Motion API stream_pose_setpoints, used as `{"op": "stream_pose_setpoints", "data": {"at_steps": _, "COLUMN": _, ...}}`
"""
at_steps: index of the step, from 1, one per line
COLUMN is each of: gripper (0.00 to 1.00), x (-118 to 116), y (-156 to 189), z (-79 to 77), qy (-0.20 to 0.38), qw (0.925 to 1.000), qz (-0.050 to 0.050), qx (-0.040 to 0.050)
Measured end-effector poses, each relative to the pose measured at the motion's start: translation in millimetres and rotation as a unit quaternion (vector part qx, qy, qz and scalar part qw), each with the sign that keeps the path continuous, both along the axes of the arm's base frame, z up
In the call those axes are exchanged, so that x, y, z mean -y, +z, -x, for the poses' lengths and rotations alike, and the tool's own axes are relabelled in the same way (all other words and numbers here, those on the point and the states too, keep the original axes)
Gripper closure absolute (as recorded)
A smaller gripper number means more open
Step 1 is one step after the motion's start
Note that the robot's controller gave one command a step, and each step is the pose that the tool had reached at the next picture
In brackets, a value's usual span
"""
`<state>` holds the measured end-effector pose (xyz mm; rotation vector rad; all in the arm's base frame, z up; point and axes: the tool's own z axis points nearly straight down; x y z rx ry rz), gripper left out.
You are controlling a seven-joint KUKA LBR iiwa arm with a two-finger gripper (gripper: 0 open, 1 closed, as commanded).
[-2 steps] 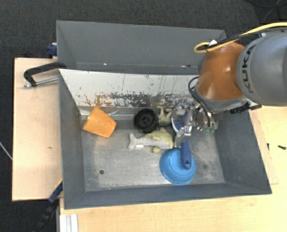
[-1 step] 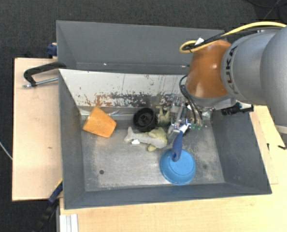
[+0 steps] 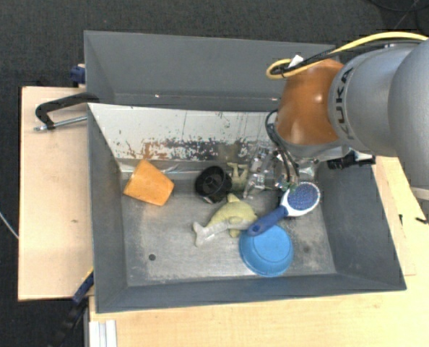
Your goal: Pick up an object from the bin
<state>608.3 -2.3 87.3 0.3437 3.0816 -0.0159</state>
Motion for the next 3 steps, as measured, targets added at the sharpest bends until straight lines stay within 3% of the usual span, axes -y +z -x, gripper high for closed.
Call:
{"op": "stream_pose_setpoints", "data": {"at_steps": 1, "gripper": 1.00, "x": 6, "y": 125, "z": 10.4, "qy": -0.003, "qw": 0.9999, "qz": -0.007, "qx": -0.0120}}
{"op": "stream_pose_setpoints", "data": {"at_steps": 2, "gripper": 0.00, "x": 5, "y": 120, "z": 12.2, "qy": -0.003, "qw": 0.9998, "qz": -0.008, "qx": -0.0170}}
{"op": "stream_pose_setpoints", "data": {"at_steps": 3, "gripper": 0.00, "x": 34, "y": -12, "z": 9.6, "qy": -0.090, "qw": 0.9957, "qz": -0.009, "qx": -0.0189}}
